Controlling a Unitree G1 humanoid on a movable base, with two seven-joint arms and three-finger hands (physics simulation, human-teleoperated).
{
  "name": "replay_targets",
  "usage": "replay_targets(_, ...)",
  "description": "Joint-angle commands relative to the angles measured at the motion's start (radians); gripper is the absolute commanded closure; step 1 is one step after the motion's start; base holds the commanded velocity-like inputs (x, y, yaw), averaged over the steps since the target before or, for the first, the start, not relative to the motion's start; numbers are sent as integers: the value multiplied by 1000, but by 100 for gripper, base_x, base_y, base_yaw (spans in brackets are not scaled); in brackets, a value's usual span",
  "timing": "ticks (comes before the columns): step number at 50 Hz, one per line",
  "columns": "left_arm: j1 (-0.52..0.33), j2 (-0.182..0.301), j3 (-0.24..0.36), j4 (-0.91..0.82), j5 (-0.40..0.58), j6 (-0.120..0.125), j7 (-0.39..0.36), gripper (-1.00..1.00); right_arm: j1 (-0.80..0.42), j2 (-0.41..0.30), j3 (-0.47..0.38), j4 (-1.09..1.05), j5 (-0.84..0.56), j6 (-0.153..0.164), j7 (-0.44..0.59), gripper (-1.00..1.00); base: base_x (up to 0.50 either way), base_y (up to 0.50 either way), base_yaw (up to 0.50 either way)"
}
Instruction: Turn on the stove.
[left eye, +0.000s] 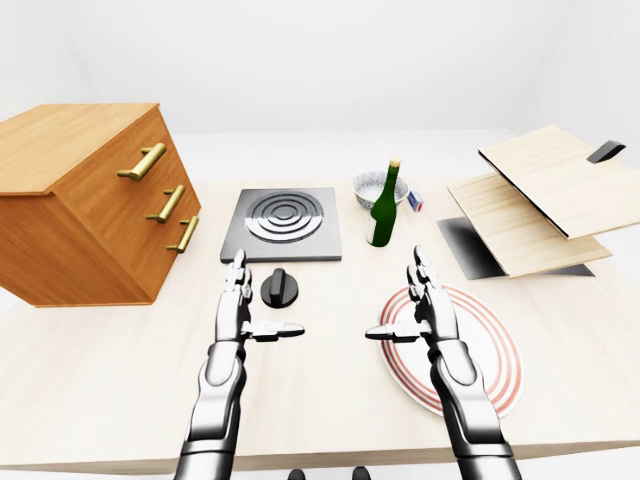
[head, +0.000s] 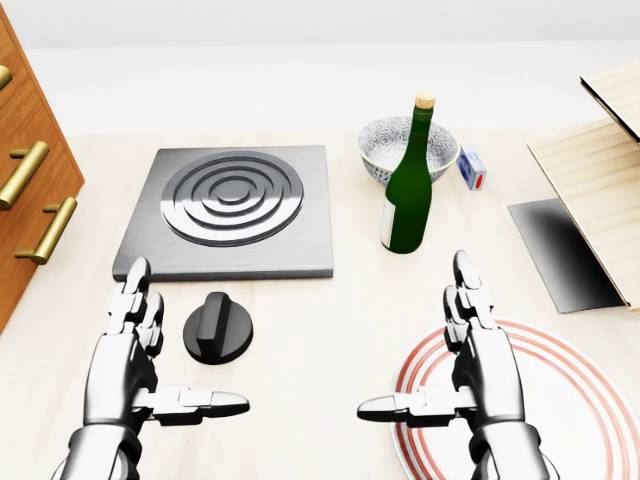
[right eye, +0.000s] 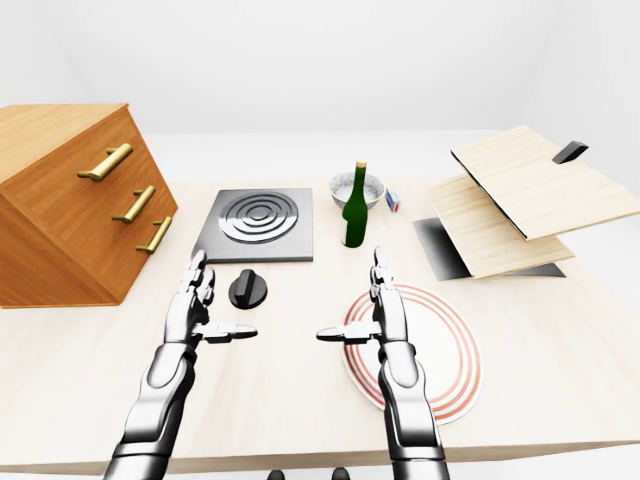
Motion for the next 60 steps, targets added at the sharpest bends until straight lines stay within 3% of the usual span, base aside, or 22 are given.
replay_targets(1,-23,-4,-13,75,15,-21,6,-100,-2,-3,-6,-10,12,12,3,-100,0,0,0)
replay_targets(6,-25,-8,-20,104,26,-28,14,-100,0,-3,-10,-20,17,17,6,-100,0,0,0)
replay_targets(13,-14,-17,-39,182,46,-71,16,-100,4,-6,-19,-42,30,33,12,-100,0,0,0)
replay_targets(22,-52,-42,-77,360,95,-71,38,-100,2,-11,-33,-66,47,54,19,-100,0,0,0)
replay_targets(30,-81,-58,-93,489,119,-71,50,-100,-5,-12,-35,-55,48,53,19,-100,0,0,0)
replay_targets(43,-89,-83,-120,566,152,-71,55,-100,-7,-11,-30,-42,43,45,17,-100,0,0,0)
replay_targets(53,-42,-122,-175,490,172,-71,35,-100,0,-10,-28,-60,43,54,15,-100,0,0,-1)
replay_targets(60,-57,-157,-210,611,200,-71,48,-100,1,-15,-48,-96,65,54,19,-100,0,0,0)
